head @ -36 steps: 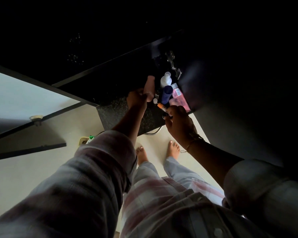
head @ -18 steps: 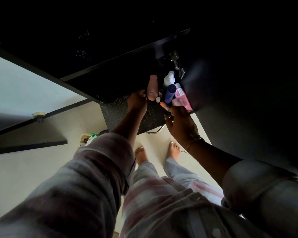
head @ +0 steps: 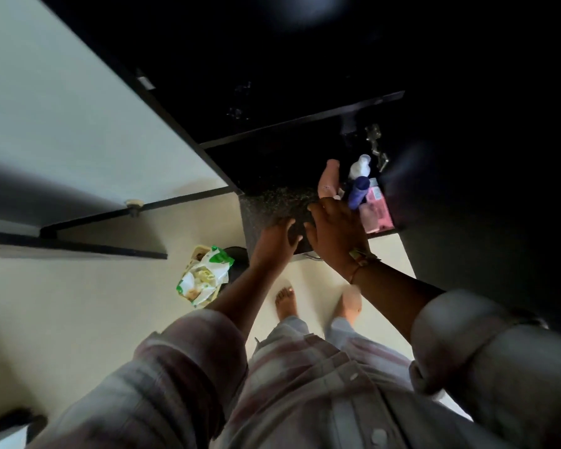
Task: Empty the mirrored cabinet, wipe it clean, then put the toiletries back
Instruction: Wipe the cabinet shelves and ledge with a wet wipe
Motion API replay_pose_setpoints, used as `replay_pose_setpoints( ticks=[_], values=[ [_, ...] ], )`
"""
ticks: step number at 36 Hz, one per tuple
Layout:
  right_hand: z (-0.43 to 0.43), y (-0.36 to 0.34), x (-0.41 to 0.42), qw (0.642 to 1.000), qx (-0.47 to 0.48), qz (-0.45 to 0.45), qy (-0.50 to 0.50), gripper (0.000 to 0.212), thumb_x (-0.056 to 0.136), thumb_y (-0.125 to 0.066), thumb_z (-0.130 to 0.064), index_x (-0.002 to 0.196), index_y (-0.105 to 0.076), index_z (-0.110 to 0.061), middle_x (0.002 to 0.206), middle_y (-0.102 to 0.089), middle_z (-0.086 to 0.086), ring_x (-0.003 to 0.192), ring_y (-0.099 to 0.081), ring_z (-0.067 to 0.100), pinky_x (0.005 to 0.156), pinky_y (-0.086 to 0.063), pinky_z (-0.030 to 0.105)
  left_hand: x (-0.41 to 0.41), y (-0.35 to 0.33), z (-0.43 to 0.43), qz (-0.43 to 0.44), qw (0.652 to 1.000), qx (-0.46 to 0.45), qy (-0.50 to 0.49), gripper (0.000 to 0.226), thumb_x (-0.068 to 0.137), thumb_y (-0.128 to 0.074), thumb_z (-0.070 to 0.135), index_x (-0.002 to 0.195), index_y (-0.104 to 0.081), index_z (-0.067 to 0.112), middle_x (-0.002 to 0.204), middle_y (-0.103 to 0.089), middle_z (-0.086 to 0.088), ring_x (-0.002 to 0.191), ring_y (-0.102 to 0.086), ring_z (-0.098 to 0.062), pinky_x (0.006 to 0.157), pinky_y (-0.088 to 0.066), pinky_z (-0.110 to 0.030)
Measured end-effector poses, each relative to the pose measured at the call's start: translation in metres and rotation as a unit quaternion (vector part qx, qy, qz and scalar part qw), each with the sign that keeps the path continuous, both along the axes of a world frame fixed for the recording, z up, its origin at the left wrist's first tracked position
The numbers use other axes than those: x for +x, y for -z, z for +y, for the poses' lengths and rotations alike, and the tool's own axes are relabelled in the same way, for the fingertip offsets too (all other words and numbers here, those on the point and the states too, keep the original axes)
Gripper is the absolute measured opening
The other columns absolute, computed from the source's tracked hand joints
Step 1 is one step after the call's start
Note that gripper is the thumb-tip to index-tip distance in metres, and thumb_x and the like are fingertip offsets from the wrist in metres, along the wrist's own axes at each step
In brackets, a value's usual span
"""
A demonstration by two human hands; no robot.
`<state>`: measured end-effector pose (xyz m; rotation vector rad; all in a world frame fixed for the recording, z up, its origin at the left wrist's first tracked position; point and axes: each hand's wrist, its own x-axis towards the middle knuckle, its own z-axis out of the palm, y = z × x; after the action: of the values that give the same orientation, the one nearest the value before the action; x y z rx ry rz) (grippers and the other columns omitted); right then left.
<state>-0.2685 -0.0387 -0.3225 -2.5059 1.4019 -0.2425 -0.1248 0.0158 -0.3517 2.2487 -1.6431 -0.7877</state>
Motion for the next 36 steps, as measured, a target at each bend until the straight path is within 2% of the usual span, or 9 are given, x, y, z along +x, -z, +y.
replay_pose_setpoints(
  ticks=[5,8,12,16,20,24,27,31,36],
  values=[
    [0.018,0.006,0.04,0.997,0.039,-0.01,-0.073,0.04,0.083,-0.062,-0.032,0.118,-0.059,-0.012,0.116,-0.06,0.012,0.098,-0.057,0.036,0.079,-0.049,0.042,0.027,-0.013,0.045,-0.006,0.998,-0.003,-0.061,0.04,0.091,-0.062,0.027,0.127,-0.058,0.011,0.125,-0.061,-0.011,0.114,-0.056,-0.027,0.094,-0.044,-0.036],
    [0.035,0.01,0.072,0.987,0.113,-0.007,-0.112,0.046,0.086,-0.063,-0.03,0.127,-0.055,-0.011,0.13,-0.053,0.013,0.112,-0.053,0.034,0.088,-0.049,0.043,0.049,-0.011,0.073,-0.009,0.994,0.007,-0.107,0.033,0.09,-0.061,0.025,0.119,-0.062,0.009,0.116,-0.063,-0.013,0.108,-0.057,-0.03,0.09,-0.044,-0.035],
    [0.061,0.012,0.114,0.972,0.149,0.038,-0.178,0.049,0.09,-0.058,-0.035,0.132,-0.049,-0.013,0.139,-0.045,0.01,0.125,-0.044,0.03,0.102,-0.039,0.039,0.083,0.005,0.113,0.006,0.985,0.037,-0.166,0.041,0.084,-0.046,0.042,0.107,-0.066,0.016,0.105,-0.066,-0.001,0.099,-0.061,-0.021,0.086,-0.047,-0.031],
    [0.085,0.017,0.152,0.953,0.18,0.081,-0.231,0.052,0.094,-0.054,-0.038,0.139,-0.042,-0.015,0.146,-0.039,0.008,0.134,-0.036,0.026,0.108,-0.034,0.037,0.113,0.015,0.151,0.016,0.98,0.042,-0.193,0.023,0.093,-0.055,0.02,0.105,-0.068,0.005,0.104,-0.068,-0.013,0.097,-0.062,-0.027,0.085,-0.047,-0.034],
    [0.111,0.024,0.187,0.941,0.178,0.116,-0.265,0.051,0.092,-0.055,-0.037,0.137,-0.044,-0.014,0.143,-0.044,0.009,0.131,-0.041,0.027,0.107,-0.037,0.038,0.147,0.041,0.183,0.018,0.977,0.084,-0.196,0.022,0.09,-0.054,0.012,0.108,-0.065,0.005,0.102,-0.068,-0.015,0.095,-0.064,-0.032,0.082,-0.053,-0.044],
    [0.133,0.039,0.216,0.926,0.209,0.153,-0.275,0.049,0.093,-0.054,-0.035,0.136,-0.045,-0.014,0.142,-0.044,0.011,0.13,-0.042,0.028,0.105,-0.04,0.04,0.178,0.072,0.207,0.018,0.964,0.154,-0.216,0.033,0.09,-0.059,0.02,0.121,-0.058,0.01,0.119,-0.061,-0.012,0.112,-0.057,-0.033,0.09,-0.051,-0.044],
    [0.145,0.056,0.232,0.921,0.229,0.168,-0.265,0.048,0.093,-0.055,-0.035,0.136,-0.045,-0.016,0.142,-0.044,0.008,0.13,-0.042,0.026,0.104,-0.038,0.037,0.201,0.104,0.216,0.023,0.958,0.213,-0.189,0.047,0.089,-0.061,0.03,0.131,-0.048,0.014,0.133,-0.051,-0.007,0.125,-0.047,-0.03,0.094,-0.046,-0.044],
    [0.154,0.075,0.242,0.918,0.226,0.185,-0.268,0.053,0.094,-0.054,-0.039,0.141,-0.039,-0.02,0.149,-0.039,0.004,0.134,-0.039,0.023,0.106,-0.036,0.033,0.226,0.142,0.214,0.025,0.955,0.254,-0.151,0.054,0.089,-0.061,0.036,0.136,-0.043,0.015,0.14,-0.044,-0.005,0.131,-0.04,-0.031,0.097,-0.044,-0.047],
    [0.156,0.102,0.25,0.912,0.227,0.219,-0.263,0.055,0.095,-0.052,-0.04,0.143,-0.038,-0.017,0.15,-0.039,0.007,0.135,-0.039,0.025,0.108,-0.034,0.034,0.246,0.188,0.207,-0.001,0.955,0.281,-0.091,0.05,0.091,-0.059,0.032,0.136,-0.044,0.016,0.144,-0.039,-0.003,0.134,-0.035,-0.037,0.096,-0.044,-0.05]
  ],
)
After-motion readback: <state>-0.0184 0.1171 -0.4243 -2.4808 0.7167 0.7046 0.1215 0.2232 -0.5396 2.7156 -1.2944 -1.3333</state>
